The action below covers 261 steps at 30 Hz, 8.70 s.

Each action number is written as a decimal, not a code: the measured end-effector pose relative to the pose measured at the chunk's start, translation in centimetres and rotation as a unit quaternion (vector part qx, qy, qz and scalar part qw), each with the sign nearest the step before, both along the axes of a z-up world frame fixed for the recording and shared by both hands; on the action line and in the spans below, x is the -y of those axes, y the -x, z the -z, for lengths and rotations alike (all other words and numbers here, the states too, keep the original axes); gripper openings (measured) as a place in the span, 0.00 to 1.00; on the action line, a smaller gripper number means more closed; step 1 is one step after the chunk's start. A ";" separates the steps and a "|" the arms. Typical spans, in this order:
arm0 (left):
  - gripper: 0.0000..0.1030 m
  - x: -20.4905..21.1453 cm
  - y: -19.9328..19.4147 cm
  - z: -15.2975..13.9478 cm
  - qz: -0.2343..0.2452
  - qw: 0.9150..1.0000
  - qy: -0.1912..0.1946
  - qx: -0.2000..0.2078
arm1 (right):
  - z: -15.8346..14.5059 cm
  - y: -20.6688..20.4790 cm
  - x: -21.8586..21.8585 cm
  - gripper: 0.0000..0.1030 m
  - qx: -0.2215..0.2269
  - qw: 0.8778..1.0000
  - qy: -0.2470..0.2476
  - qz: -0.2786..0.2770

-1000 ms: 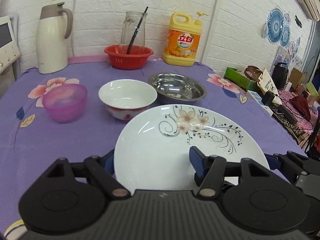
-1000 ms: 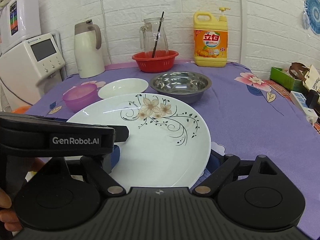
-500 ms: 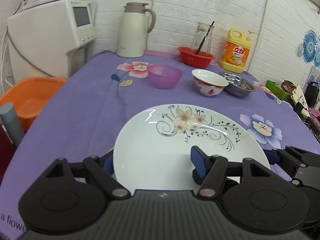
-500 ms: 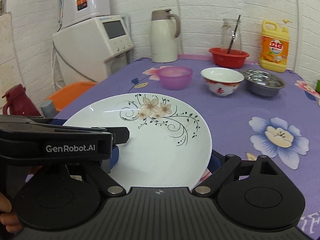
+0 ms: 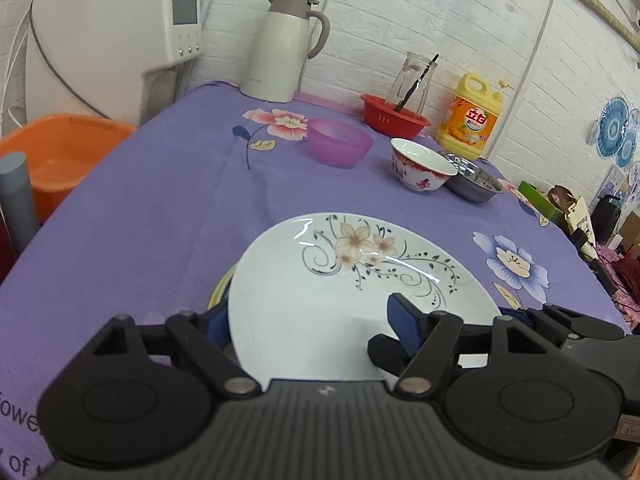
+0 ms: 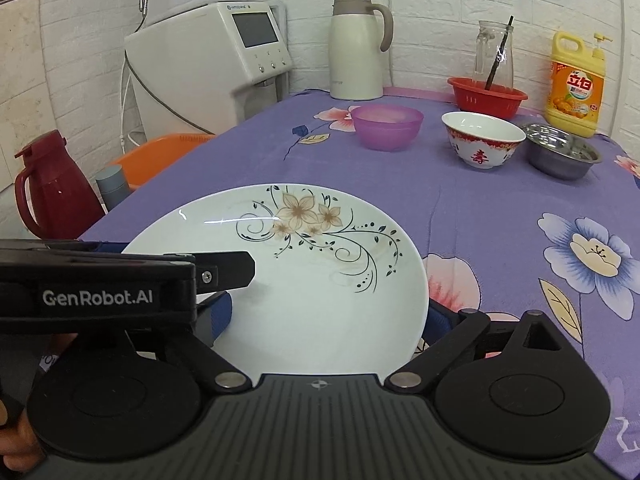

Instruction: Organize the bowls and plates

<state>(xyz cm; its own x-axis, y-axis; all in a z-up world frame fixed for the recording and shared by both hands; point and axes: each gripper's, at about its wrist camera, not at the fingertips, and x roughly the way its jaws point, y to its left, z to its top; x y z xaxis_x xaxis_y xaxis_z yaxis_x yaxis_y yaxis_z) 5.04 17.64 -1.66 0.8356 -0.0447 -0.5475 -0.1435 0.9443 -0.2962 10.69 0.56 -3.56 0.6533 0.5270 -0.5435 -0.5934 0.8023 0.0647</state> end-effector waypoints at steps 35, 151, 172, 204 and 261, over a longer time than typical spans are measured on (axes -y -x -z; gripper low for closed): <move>0.80 7.2 -5.4 -3.0 0.066 0.994 -0.076 0.030 | -6.3 -16.8 14.0 1.00 0.033 0.989 0.032 0.139; 0.41 18.2 -10.2 0.1 0.155 0.985 -0.052 -0.058 | 0.3 -4.1 15.1 0.86 0.002 0.996 0.039 0.081; 0.71 16.1 -10.1 -4.3 0.108 0.987 -0.114 0.028 | -0.4 -2.8 19.3 1.00 0.002 0.991 -0.029 0.134; 0.72 4.8 -20.9 -3.2 0.026 0.998 -0.026 -0.047 | -6.1 -27.1 10.7 1.00 -0.033 0.997 0.014 0.070; 0.60 6.9 -34.9 -0.4 -0.076 0.983 0.153 -0.067 | -0.7 -34.5 5.6 1.00 -0.058 0.997 0.040 0.005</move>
<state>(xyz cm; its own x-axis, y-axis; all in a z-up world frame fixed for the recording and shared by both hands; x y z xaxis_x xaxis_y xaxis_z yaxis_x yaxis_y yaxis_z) 39.90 10.74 -1.27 0.7671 -0.1048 -0.6329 -0.3325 0.7787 -0.5320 45.20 -5.01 -2.86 0.5877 0.4727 -0.6566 -0.5781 0.8131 0.0679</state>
